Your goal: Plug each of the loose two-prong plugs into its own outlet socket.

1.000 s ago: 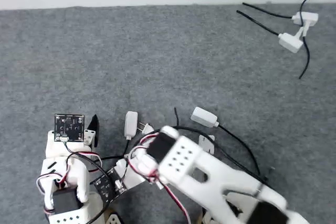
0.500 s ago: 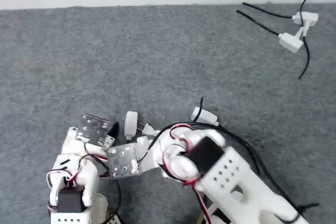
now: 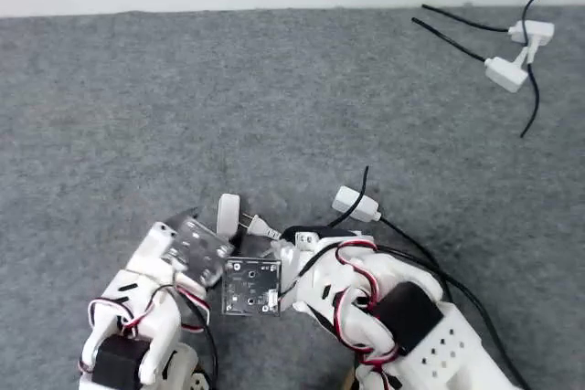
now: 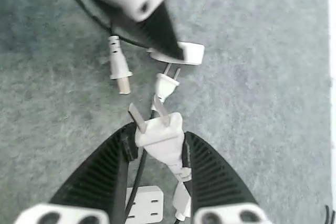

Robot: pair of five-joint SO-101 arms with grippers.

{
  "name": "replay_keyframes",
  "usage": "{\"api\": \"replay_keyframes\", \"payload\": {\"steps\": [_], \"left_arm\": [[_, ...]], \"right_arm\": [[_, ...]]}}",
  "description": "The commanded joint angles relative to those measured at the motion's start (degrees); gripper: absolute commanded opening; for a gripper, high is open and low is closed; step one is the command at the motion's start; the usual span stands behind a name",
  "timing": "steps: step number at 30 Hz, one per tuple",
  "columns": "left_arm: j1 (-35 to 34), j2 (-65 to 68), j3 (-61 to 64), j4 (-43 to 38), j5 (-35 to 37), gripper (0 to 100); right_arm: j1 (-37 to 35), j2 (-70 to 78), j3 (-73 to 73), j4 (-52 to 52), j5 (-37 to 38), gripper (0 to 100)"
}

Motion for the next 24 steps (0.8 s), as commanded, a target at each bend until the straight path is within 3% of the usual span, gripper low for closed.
{"api": "replay_keyframes", "payload": {"steps": [1, 8, 18, 24], "left_arm": [[4.0, -0.4, -4.8, 3.1, -3.6, 24], [4.7, -0.4, -8.7, 4.0, -3.6, 24], [14.6, -0.2, -12.8, 6.5, -3.5, 24], [15.3, -0.3, -14.2, 6.2, -3.5, 24]], "right_arm": [[0.9, -1.7, 0.6, -3.3, -0.6, 0.9], [1.0, -1.5, 2.9, -5.7, -0.6, 0.9], [0.8, -1.5, 2.9, -5.1, -0.8, 0.9], [-0.4, -1.5, 5.3, -5.5, 1.9, 0.9]]}}
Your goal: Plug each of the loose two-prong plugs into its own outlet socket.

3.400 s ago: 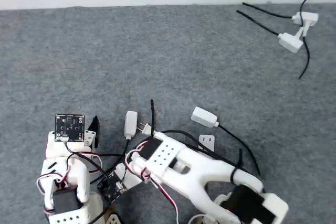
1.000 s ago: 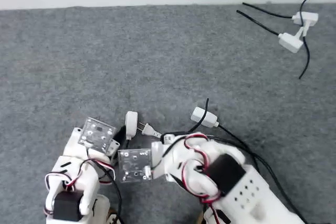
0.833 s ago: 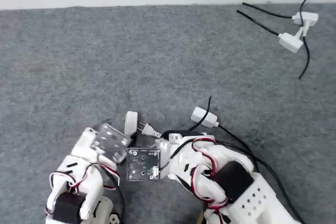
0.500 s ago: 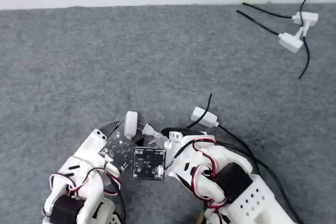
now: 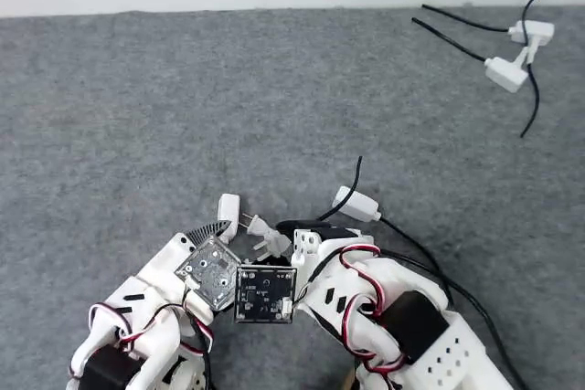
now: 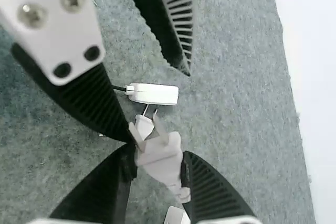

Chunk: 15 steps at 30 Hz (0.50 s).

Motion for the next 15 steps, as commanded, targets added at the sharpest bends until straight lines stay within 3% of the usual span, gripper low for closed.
{"api": "replay_keyframes", "payload": {"steps": [1, 15], "left_arm": [[2.1, -0.4, -6.4, -0.7, -0.9, 24], [2.3, -0.4, -8.0, -0.4, -0.9, 24]], "right_arm": [[-0.8, 0.8, 2.1, -0.4, 1.8, 0.9], [-1.2, 0.9, 2.5, -0.5, 2.0, 0.9]]}}
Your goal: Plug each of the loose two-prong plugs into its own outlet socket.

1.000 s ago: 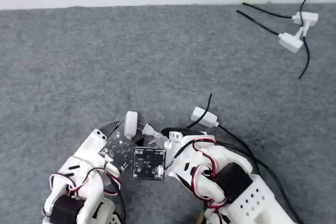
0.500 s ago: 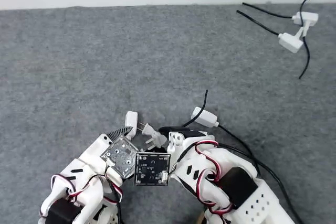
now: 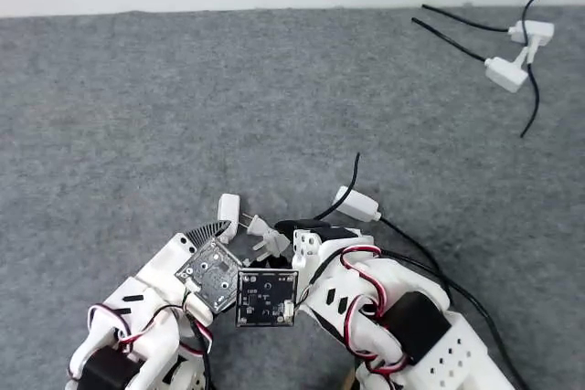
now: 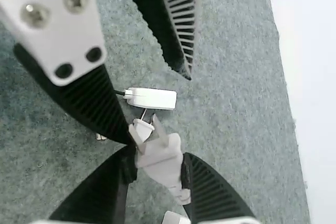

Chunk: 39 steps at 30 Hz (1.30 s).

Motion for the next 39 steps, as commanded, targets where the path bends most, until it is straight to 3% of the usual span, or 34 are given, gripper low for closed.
{"api": "replay_keyframes", "payload": {"steps": [1, 8, 21, 39], "left_arm": [[2.0, -0.4, -6.7, -0.4, -0.6, 24], [6.3, -0.4, -7.8, 0.4, 0.9, 24], [6.2, -0.4, -11.8, 0.5, 1.6, 24], [10.7, -0.4, -25.8, 10.6, 1.7, 24]], "right_arm": [[-0.5, 1.0, 2.2, -0.5, 1.1, 0.9], [-0.5, 1.0, 2.3, -0.5, 1.1, 0.9], [-0.4, 1.0, 3.1, -0.6, 2.2, 0.9], [-0.5, 1.1, 6.9, -5.0, 2.2, 0.9]]}}
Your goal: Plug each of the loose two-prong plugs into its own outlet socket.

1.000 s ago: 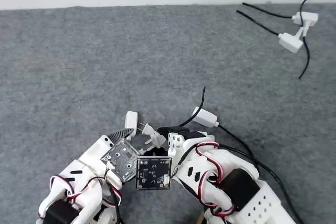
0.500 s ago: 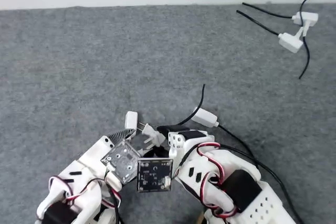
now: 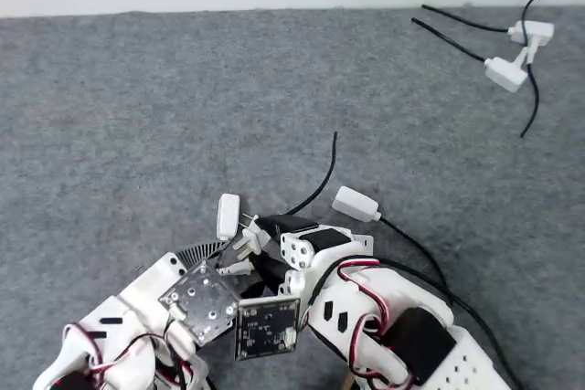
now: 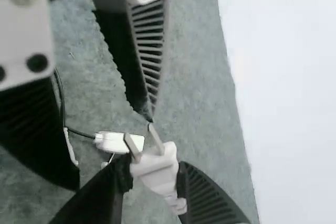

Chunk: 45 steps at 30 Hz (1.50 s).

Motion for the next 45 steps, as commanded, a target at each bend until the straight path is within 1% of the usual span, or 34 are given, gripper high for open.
{"api": "replay_keyframes", "payload": {"steps": [1, 8, 13, 17, 19, 30, 35, 38, 45], "left_arm": [[3.5, -0.9, -10.4, -1.2, 0.3, 24], [3.4, -0.9, -10.5, -1.2, 0.1, 24], [2.9, -0.9, -10.4, -1.2, 0.1, 24], [-2.9, -0.9, -10.3, -1.6, 0.0, 24], [-4.6, -0.9, -10.3, -1.8, 0.0, 24], [-4.7, -0.9, -9.7, -1.7, 0.1, 24], [-4.6, -0.9, -6.4, -2.0, 0.1, 24], [-4.6, -0.9, -4.6, -3.6, 0.1, 24], [-4.9, -0.9, -3.7, -4.1, 0.1, 24]], "right_arm": [[0.8, 1.5, 7.3, 0.5, 0.3, 0.9], [0.8, 1.5, 8.5, 0.7, 0.4, 0.9], [0.7, 1.5, 8.6, 3.5, 0.4, 0.9], [0.6, 1.4, 10.0, 4.2, 0.4, 0.9], [0.6, 1.3, 10.5, 4.2, 0.4, 0.9], [0.7, 0.8, 10.7, 4.4, 1.5, 1.0], [0.7, 0.7, 10.6, 4.0, 1.4, 1.0], [0.6, 0.7, 10.2, 3.9, 1.3, 1.0], [0.8, 0.7, 6.7, 4.1, 1.3, 1.0]]}}
